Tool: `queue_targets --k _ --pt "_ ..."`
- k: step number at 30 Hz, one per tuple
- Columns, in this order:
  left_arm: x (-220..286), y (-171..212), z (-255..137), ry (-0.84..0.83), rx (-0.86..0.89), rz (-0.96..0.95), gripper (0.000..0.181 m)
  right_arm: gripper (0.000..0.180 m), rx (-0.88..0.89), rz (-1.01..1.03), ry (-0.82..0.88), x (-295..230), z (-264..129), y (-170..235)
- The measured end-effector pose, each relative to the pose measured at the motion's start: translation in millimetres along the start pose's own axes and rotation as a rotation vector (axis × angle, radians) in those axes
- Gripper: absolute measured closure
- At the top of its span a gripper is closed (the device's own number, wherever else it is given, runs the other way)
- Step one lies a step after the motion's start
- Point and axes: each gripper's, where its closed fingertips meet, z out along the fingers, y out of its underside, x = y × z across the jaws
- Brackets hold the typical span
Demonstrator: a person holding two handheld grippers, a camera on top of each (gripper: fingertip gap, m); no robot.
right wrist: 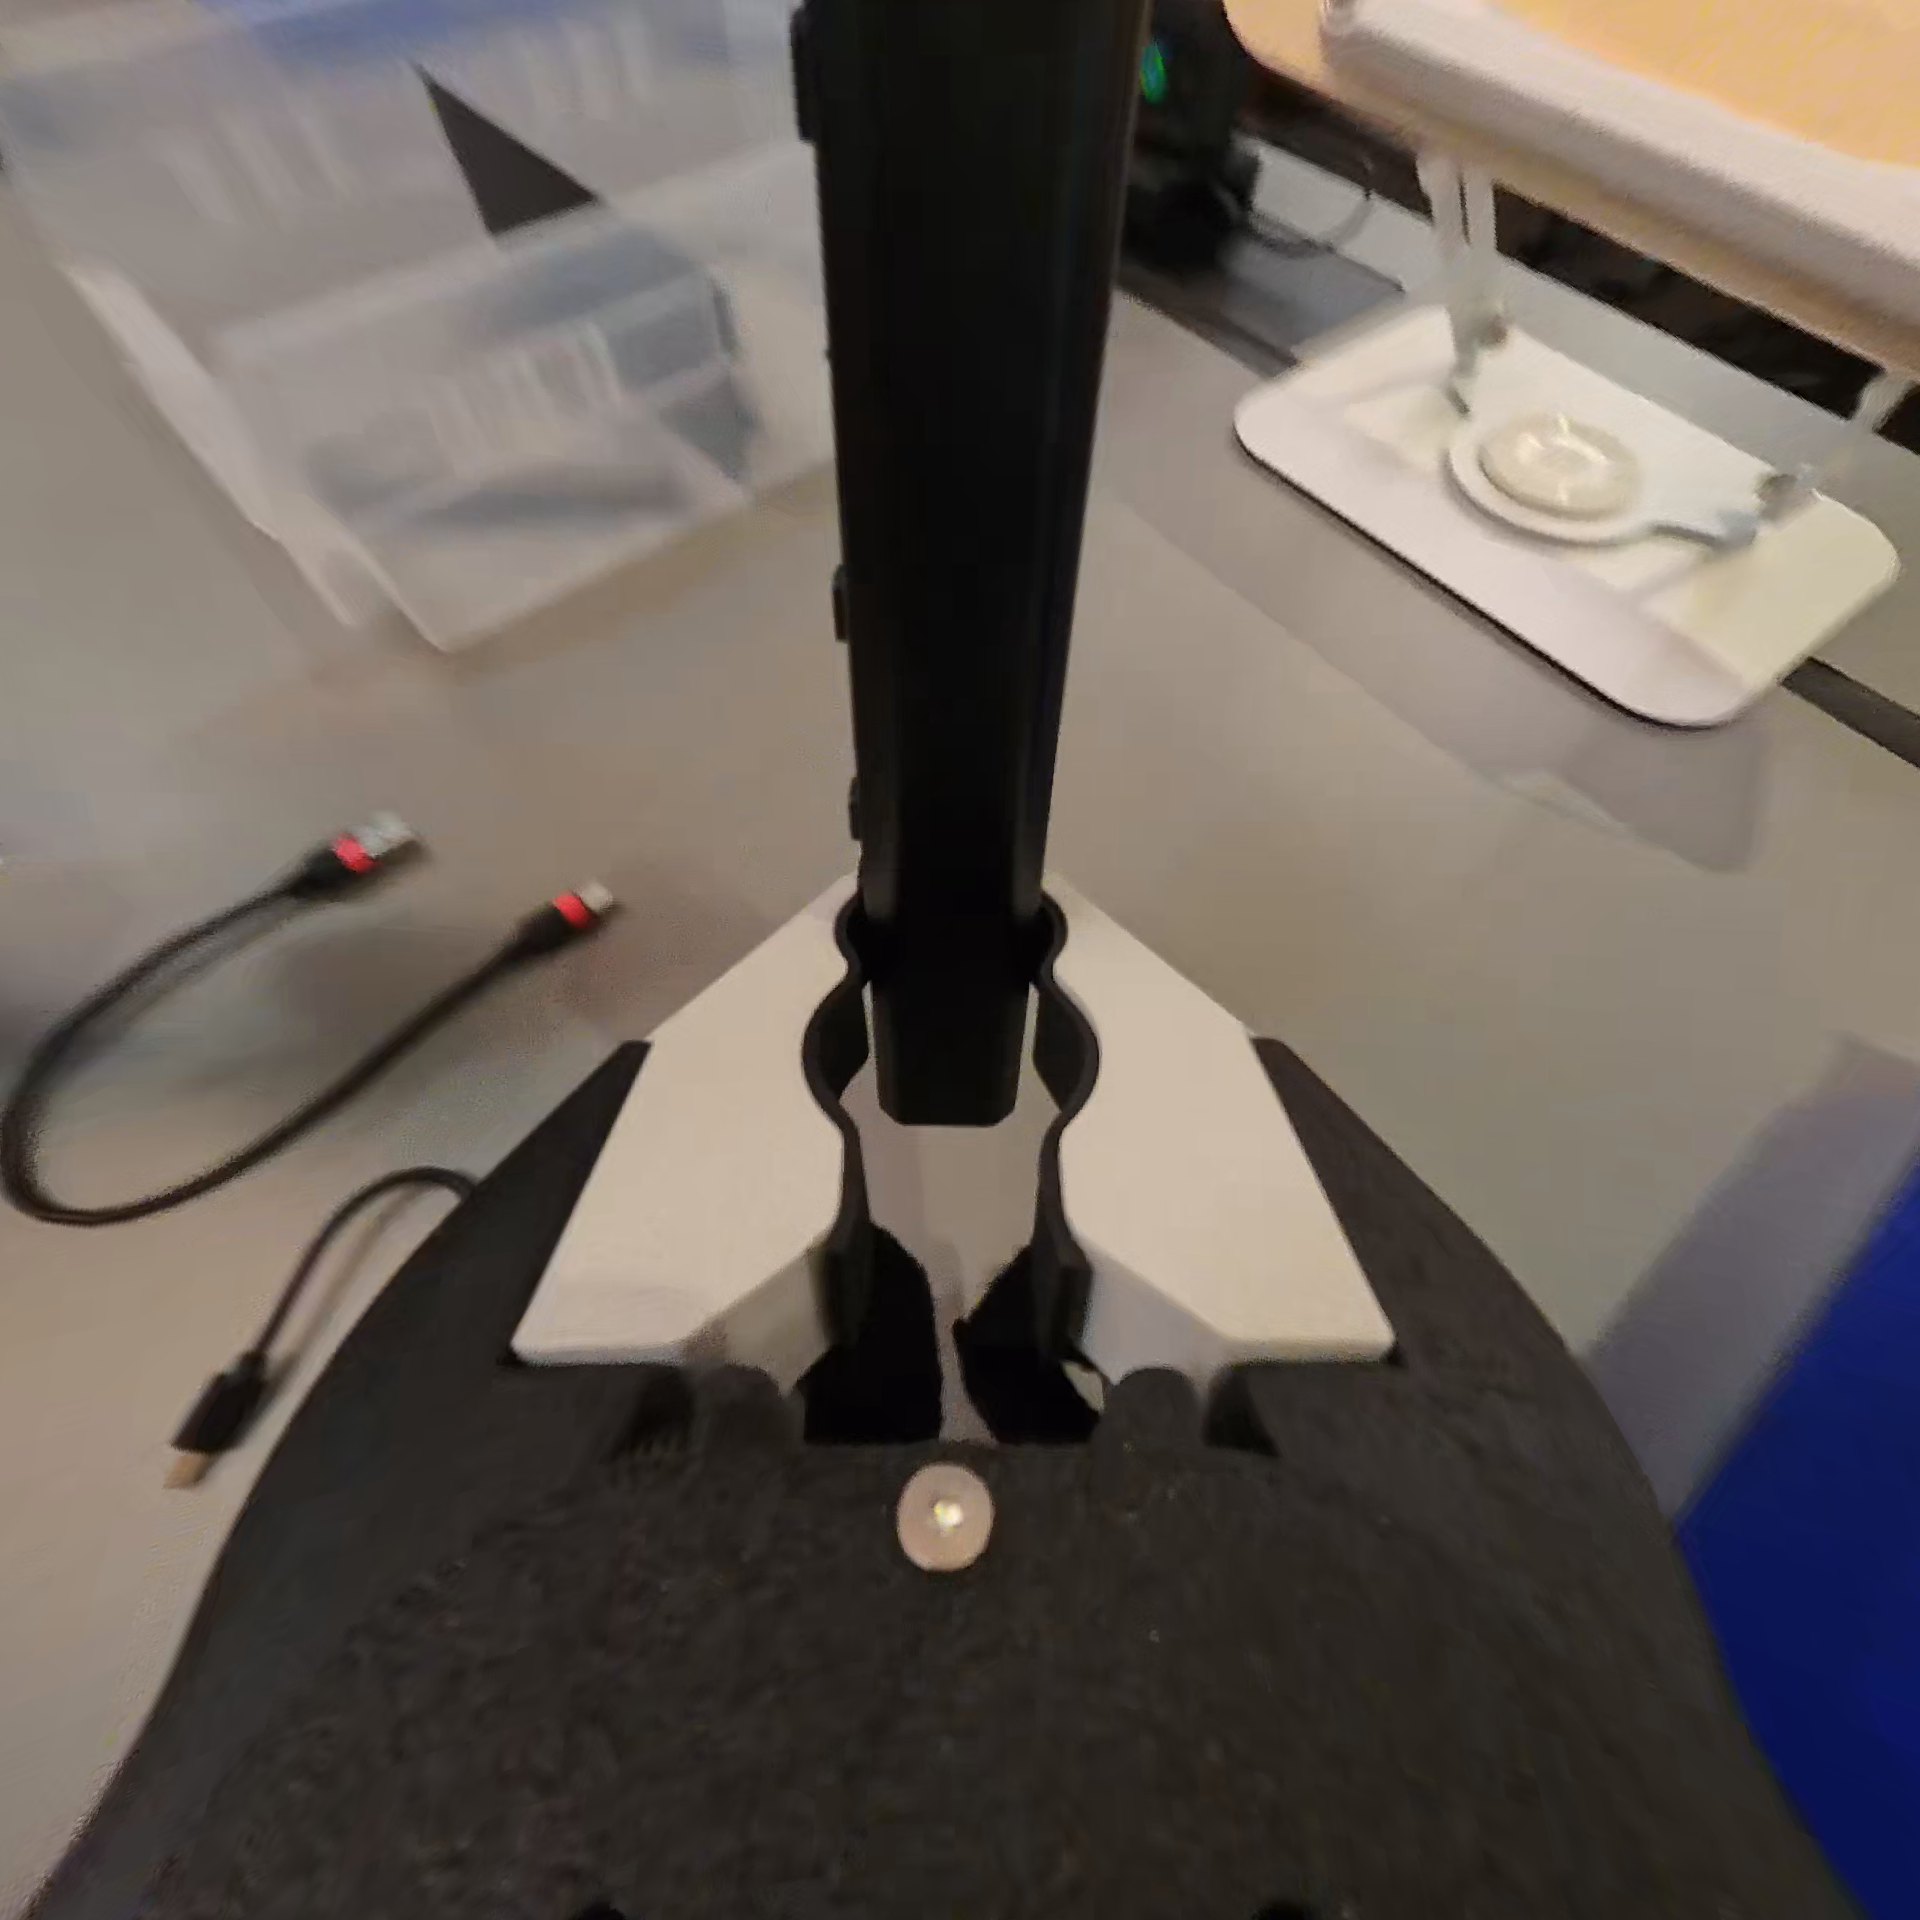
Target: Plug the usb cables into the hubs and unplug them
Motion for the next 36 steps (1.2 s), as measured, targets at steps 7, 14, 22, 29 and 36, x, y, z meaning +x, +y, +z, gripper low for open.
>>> queue_targets --k 7,14,22,29,36 --pt "-28.5 18.2 -22.4 -0.364 -0.221 0.221 0.166 0.154 -0.255 -0.024 0.063 26.4 0.8 27.7" --pt "-27.8 36.8 -54.3 -0.571 -0.344 0.330 0.165 0.154 -0.303 0.123 0.007 34.1 18.7 48.7" --pt "-33.4 58.4 -55.1 -0.583 -0.396 0.325 0.165 0.154 -0.399 0.050 0.070 34.4 28.8 60.9" --pt "-32.7 56.5 -49.7 -0.577 -0.412 0.478 0.165 0.122 -0.354 0.007 0.117 37.5 21.2 53.3" --pt "-25.0 67.1 -37.5 -0.572 -0.553 0.931 0.165 0.134 -0.041 0.316 -0.793 -132.6 -49.2 -37.1"
